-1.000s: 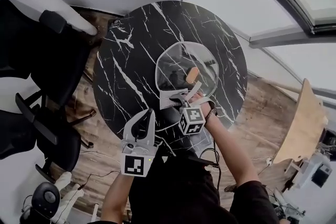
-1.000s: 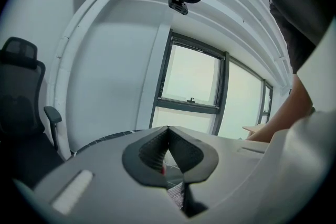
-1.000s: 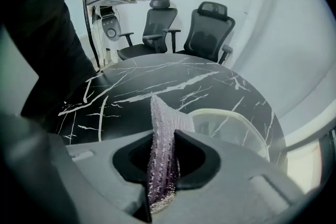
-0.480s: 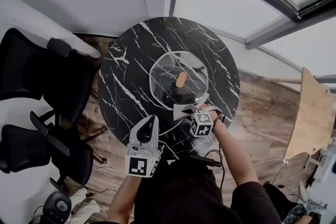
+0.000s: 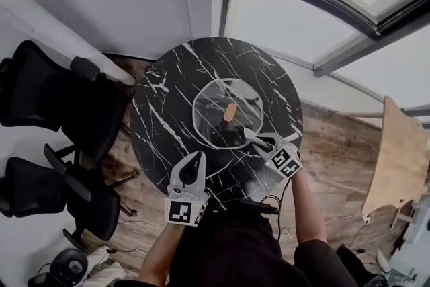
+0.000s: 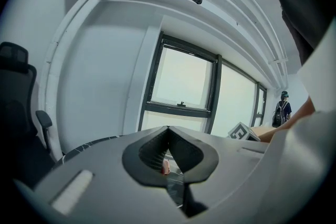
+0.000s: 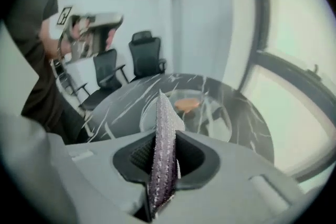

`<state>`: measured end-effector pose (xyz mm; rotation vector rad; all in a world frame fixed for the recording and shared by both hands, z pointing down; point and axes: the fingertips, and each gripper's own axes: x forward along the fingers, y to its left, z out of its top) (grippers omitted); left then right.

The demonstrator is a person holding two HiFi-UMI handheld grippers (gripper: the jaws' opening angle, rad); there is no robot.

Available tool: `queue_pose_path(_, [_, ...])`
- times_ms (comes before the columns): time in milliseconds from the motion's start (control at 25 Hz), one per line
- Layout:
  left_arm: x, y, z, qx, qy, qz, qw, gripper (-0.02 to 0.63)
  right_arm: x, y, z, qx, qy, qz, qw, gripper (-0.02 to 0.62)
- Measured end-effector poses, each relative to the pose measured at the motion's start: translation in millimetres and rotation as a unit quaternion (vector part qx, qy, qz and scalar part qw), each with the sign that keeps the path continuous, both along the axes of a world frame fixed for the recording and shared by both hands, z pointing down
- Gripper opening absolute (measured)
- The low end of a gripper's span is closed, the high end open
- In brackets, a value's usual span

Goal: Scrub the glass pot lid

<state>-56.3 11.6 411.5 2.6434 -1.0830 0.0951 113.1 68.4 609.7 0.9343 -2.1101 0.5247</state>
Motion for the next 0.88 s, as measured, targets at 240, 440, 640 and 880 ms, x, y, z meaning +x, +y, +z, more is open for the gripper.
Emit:
queue_pose_path(240, [8.8, -6.2, -3.4, 0.006, -0.001, 0.011, 0.9999, 0.003, -2.5, -79.4, -8.2, 0.105, 0.050, 0.080, 0.990, 0.074])
queue_pose_path(440, [3.2, -12.9, 1.6, -0.001, -0.012, 0.011, 0.9999, 0.003, -15.1, -119.2, 11.3, 0.128, 0.110, 0.067, 0.983, 0.074])
queue_pose_path(640, [-7.7, -21.9, 7.4, -0.006, -0.007, -0.004, 1.0000, 0.003, -26.6, -129.3, 27.8, 0.130, 0.151, 0.030, 0.979, 0.074])
queue_pose_path(880, [-13.4, -25.5, 10.3, -0.011, -0.008, -0.009, 0.9999, 0.003, -32.9, -121.6, 34.7, 0.149, 0.209, -0.004, 0.967, 0.075])
